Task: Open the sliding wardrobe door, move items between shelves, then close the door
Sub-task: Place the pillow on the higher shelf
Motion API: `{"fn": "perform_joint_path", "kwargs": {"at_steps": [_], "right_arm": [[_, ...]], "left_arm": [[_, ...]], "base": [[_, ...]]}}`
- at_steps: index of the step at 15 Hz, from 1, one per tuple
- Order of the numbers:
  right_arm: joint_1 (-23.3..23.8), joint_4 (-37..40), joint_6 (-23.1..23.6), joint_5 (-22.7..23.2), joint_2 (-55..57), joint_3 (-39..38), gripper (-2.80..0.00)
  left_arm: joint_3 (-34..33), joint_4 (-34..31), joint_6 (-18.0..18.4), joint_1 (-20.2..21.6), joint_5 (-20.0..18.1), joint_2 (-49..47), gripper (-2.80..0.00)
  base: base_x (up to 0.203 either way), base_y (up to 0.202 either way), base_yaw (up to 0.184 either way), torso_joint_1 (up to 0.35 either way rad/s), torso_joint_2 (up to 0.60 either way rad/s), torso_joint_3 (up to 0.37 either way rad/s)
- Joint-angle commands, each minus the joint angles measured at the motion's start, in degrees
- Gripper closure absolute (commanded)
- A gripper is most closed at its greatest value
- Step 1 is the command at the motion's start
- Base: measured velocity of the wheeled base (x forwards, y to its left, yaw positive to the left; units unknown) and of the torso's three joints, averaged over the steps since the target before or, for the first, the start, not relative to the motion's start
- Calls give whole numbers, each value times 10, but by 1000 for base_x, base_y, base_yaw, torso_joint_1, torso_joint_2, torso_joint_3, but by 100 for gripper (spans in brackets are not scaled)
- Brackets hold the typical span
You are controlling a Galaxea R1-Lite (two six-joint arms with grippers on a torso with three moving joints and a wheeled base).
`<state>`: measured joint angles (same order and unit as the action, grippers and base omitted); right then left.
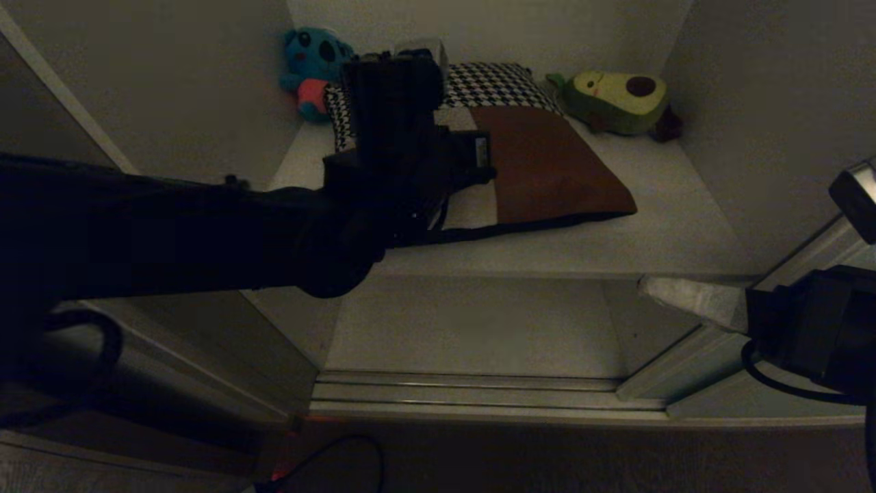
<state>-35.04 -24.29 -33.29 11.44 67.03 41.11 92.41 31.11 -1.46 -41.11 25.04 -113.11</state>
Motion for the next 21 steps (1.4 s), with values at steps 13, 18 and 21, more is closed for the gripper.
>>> {"fn": "perform_joint_path", "kwargs": {"at_steps": [13,18,21], "right_arm": [[-6,148,198,-81,-93,-6,0],[0,254,214,-84,-229,-21,0],[2,344,236,-83,-307,-33,0]], "left_arm": [[-348,-59,45,-8,138,328,0],[-434,-57,45,71,162,420,0],[-489,-61,45,100,164,479,0]], "base": [[0,0,0,0,0,0],[0,0,0,0,0,0],[0,0,0,0,0,0]]}}
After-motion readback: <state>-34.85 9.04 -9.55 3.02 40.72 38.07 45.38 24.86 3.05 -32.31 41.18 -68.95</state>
